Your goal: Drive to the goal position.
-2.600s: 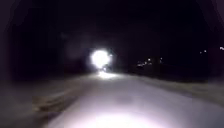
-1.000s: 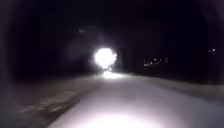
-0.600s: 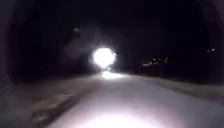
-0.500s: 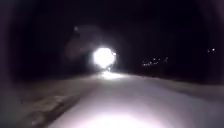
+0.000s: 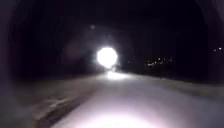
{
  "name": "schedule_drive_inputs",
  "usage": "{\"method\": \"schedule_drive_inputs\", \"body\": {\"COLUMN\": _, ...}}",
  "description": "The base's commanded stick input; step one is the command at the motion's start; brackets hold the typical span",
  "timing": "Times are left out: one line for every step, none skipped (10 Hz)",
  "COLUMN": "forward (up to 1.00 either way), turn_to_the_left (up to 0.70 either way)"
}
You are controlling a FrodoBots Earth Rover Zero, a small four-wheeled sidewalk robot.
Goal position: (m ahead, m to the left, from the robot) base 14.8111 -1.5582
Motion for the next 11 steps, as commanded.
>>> {"method": "schedule_drive_inputs", "body": {"forward": 1.0, "turn_to_the_left": 0.0}}
{"method": "schedule_drive_inputs", "body": {"forward": 1.0, "turn_to_the_left": 0.0}}
{"method": "schedule_drive_inputs", "body": {"forward": 1.0, "turn_to_the_left": 0.0}}
{"method": "schedule_drive_inputs", "body": {"forward": 1.0, "turn_to_the_left": 0.0}}
{"method": "schedule_drive_inputs", "body": {"forward": 1.0, "turn_to_the_left": 0.0}}
{"method": "schedule_drive_inputs", "body": {"forward": 1.0, "turn_to_the_left": 0.0}}
{"method": "schedule_drive_inputs", "body": {"forward": 1.0, "turn_to_the_left": 0.0}}
{"method": "schedule_drive_inputs", "body": {"forward": 1.0, "turn_to_the_left": 0.0}}
{"method": "schedule_drive_inputs", "body": {"forward": 1.0, "turn_to_the_left": 0.0}}
{"method": "schedule_drive_inputs", "body": {"forward": 1.0, "turn_to_the_left": 0.0}}
{"method": "schedule_drive_inputs", "body": {"forward": 1.0, "turn_to_the_left": 0.0}}
